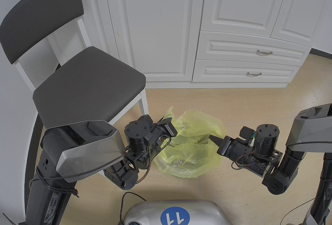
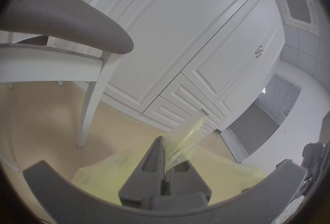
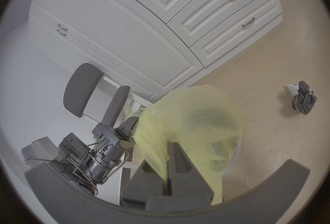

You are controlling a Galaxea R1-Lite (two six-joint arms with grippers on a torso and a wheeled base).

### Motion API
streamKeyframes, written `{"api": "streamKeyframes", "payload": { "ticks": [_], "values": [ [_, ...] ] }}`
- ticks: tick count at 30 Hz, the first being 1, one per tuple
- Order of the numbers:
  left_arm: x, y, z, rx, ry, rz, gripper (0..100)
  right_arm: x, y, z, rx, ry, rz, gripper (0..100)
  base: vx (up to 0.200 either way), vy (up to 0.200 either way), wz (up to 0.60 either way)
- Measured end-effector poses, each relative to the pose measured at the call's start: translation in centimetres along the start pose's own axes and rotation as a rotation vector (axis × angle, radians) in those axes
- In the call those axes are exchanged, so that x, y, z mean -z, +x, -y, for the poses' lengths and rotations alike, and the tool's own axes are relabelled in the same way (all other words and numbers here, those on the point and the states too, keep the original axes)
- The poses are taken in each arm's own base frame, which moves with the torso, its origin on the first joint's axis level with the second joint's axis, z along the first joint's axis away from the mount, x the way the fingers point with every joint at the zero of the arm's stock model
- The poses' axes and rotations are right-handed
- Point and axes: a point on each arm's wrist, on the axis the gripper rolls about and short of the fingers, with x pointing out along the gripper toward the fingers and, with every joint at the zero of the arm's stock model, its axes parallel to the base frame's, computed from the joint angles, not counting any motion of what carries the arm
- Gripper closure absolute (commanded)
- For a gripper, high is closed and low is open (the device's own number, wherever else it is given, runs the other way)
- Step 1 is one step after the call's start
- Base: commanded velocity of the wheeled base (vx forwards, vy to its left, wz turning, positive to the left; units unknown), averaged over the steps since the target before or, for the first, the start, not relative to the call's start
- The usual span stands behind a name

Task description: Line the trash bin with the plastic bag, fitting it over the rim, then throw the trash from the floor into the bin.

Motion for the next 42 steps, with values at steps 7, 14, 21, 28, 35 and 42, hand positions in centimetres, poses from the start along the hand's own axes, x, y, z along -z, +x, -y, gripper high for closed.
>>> {"api": "streamKeyframes", "payload": {
  "ticks": [7,14,21,28,35,42],
  "values": [
    [0.0,-0.3,-0.9,-0.025,0.019,-0.013,100,1.2,1.0,0.3,0.003,0.001,-0.03,100,0.0,0.0,0.0],
    [0.0,-0.8,-2.0,-0.055,0.038,-0.034,100,3.0,2.7,-0.1,-0.027,-0.002,-0.066,100,0.0,0.0,0.0],
    [0.0,-1.3,-2.7,-0.077,0.043,-0.051,100,4.2,5.4,-0.5,-0.078,-0.005,-0.059,100,0.0,0.0,0.0],
    [-0.1,-1.4,-2.8,-0.081,0.043,-0.052,100,3.9,8.1,1.3,-0.055,0.005,-0.033,100,0.0,0.0,0.0],
    [0.3,-1.2,-2.0,-0.059,0.041,-0.053,100,3.3,9.5,4.3,0.009,0.018,-0.012,100,0.0,0.0,0.0],
    [0.8,-1.4,-1.8,-0.058,0.049,-0.067,100,3.2,9.4,5.0,0.028,0.02,-0.001,100,0.0,0.0,0.0]
  ]
}}
